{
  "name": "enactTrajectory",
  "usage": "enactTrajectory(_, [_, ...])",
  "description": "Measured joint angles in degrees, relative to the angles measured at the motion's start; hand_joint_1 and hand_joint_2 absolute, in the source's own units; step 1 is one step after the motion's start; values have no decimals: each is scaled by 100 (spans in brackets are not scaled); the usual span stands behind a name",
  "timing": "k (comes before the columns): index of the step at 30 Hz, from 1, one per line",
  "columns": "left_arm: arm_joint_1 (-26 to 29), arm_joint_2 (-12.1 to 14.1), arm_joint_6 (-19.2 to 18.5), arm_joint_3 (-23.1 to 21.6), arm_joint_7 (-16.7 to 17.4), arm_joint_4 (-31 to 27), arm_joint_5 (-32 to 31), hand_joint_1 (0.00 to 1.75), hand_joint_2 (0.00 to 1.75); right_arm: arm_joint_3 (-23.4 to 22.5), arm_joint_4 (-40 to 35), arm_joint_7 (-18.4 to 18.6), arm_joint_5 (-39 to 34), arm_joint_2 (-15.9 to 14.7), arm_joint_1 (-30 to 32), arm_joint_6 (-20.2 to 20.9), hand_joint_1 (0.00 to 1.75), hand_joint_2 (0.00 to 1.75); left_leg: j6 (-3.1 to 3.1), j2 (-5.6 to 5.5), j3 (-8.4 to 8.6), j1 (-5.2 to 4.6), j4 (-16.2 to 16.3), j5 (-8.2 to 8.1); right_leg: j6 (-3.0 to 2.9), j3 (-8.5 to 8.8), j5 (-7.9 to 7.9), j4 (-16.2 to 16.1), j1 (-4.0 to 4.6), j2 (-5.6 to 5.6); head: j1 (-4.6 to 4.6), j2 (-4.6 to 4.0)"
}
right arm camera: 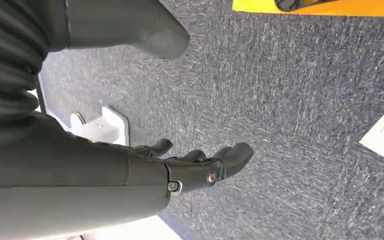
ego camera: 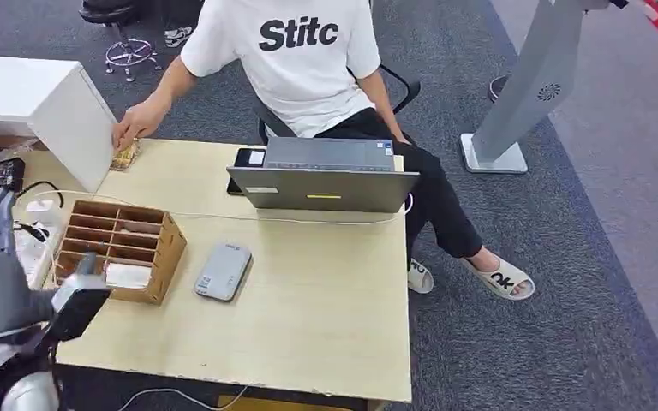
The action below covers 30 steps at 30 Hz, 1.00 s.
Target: Pass the card to the sensor for recognition and then transmit it.
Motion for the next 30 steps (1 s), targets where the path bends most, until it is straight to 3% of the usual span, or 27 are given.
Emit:
enactTrajectory(2, [352,-202,-944,1165,-953,-7,1002,0,175,-30,0,-13,2,0,49,-41,0,175,3,-11,-23,11,2,4,7,-12,-8,0,10,-14,-9,0])
enactTrajectory(3, [425,-324,-1240,1943,-1230,-11,1181,0,175,-50,-2,-15,9,0,58,-57,0,175,1,-19,-22,16,2,5,7,-13,-7,-2,14,-22,5,0])
enactTrajectory(5, [488,-514,-1538,2954,-1274,-11,901,0,175,-68,-2,-17,31,0,56,-68,0,175,0,-19,-17,15,2,4,6,-7,-8,-1,13,-22,-15,0])
enactTrajectory(7, [492,-686,-1752,3673,-1187,44,630,0,175,-72,0,-15,96,0,51,-68,0,175,0,-33,-20,15,1,5,7,-1,-9,-1,14,-39,-15,0])
enactTrajectory(13, [225,-833,-1789,5323,-1298,1107,330,0,175,-72,-2,-33,208,0,31,-72,0,175,-1,-30,-14,14,1,6,4,7,-5,0,13,-37,-9,0])
enactTrajectory(17, [16,-835,-938,6267,-1327,2310,-252,0,175,-70,-2,-20,334,0,27,-66,0,175,-1,-33,-13,14,2,7,4,8,-5,-1,13,-40,-7,0])
enactTrajectory(20, [-171,-794,-122,6699,-796,3401,-715,0,175,-24,0,18,480,2,21,-33,0,175,-1,-38,-14,9,2,6,4,11,-5,-1,9,-46,-4,0])
enactTrajectory(23, [-304,-719,918,7045,137,4856,-1261,0,175,57,0,17,629,11,18,13,0,175,-1,-37,-11,7,2,6,4,9,-5,-3,8,-45,-11,0])
enactTrajectory(24, [-324,-712,1110,7089,408,5299,-1402,0,175,70,0,18,651,11,15,35,0,175,0,-39,-12,6,2,6,5,9,-6,-3,6,-47,-11,0])
enactTrajectory(26, [-357,-741,1159,7157,893,5994,-1569,0,175,120,0,22,735,20,11,46,0,175,0,-48,-14,5,3,6,5,10,-5,-7,6,-54,-6,0])
enactTrajectory(28, [-421,-844,979,7164,1759,6670,-1991,0,175,190,0,26,811,26,7,48,0,175,1,-51,-12,-3,3,7,7,11,-4,-7,-2,-56,-4,0])
enactTrajectory(30, [-475,-1002,858,7164,2280,7115,-2227,0,175,210,0,24,831,33,2,48,0,175,3,-51,-12,-6,3,8,9,12,-2,-7,-5,-55,-17,0])
